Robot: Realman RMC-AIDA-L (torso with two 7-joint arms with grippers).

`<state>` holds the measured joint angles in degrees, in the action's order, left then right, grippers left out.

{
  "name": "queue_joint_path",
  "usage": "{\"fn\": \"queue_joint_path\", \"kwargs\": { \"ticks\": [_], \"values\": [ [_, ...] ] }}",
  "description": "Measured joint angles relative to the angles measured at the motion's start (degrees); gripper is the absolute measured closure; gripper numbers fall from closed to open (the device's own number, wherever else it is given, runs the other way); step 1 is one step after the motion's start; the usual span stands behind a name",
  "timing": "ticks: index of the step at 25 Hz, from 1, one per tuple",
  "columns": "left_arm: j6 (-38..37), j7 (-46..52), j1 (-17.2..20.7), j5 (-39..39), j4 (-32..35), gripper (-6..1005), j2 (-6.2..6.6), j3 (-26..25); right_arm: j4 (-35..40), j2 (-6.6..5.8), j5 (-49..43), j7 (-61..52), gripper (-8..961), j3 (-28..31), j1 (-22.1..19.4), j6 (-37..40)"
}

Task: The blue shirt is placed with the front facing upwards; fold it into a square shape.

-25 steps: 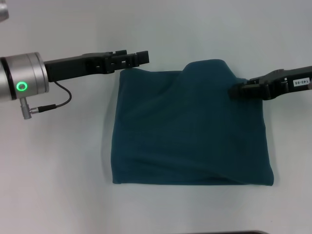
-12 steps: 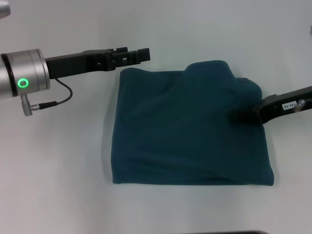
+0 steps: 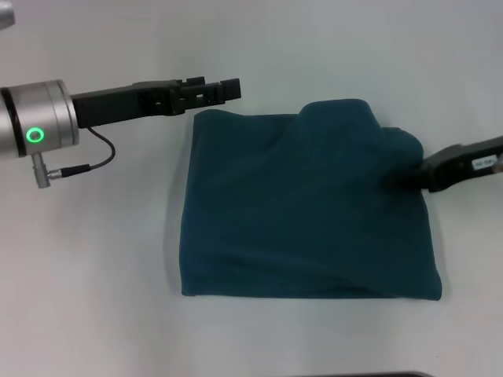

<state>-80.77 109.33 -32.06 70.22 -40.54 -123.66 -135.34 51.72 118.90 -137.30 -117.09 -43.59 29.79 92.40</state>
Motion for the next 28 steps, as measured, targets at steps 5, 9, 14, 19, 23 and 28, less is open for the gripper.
{"fn": "queue_joint_path", "kwargs": {
  "ticks": [5, 9, 14, 19, 23, 28],
  "values": [
    [-0.3, 0.0, 0.3, 0.0, -0.2, 34, 0.02, -0.1, 3.0, -1.33, 4.3, 0.5, 866, 4.5, -2.0, 1.1],
    [-0.3, 0.1, 0.2, 0.0, -0.4, 35, 0.08, -0.1, 2.7, -2.82, 6.3, 0.6, 860, 8.1, -2.8, 1.2],
    [0.7, 0.0, -0.1, -0.4, -0.2, 35, 0.08, 0.1, -0.9, -4.42, 6.2, 0.3, 854, 11.9, -2.9, 0.4],
    [1.9, 0.0, -0.4, -0.4, -0.4, 35, 0.16, 0.1, -5.5, -5.91, 5.8, 0.0, 731, 12.4, -2.8, -1.2],
    [3.5, 0.0, -0.9, -0.5, 0.0, 36, 0.2, 0.2, -7.9, -6.06, 5.8, -0.3, 581, 12.4, -2.3, -2.9],
    [4.8, 0.0, -1.2, -0.5, 0.0, 36, 0.15, 1.1, -10.9, -5.79, 5.8, -0.4, 440, 12.0, -0.8, -4.8]
  ]
}}
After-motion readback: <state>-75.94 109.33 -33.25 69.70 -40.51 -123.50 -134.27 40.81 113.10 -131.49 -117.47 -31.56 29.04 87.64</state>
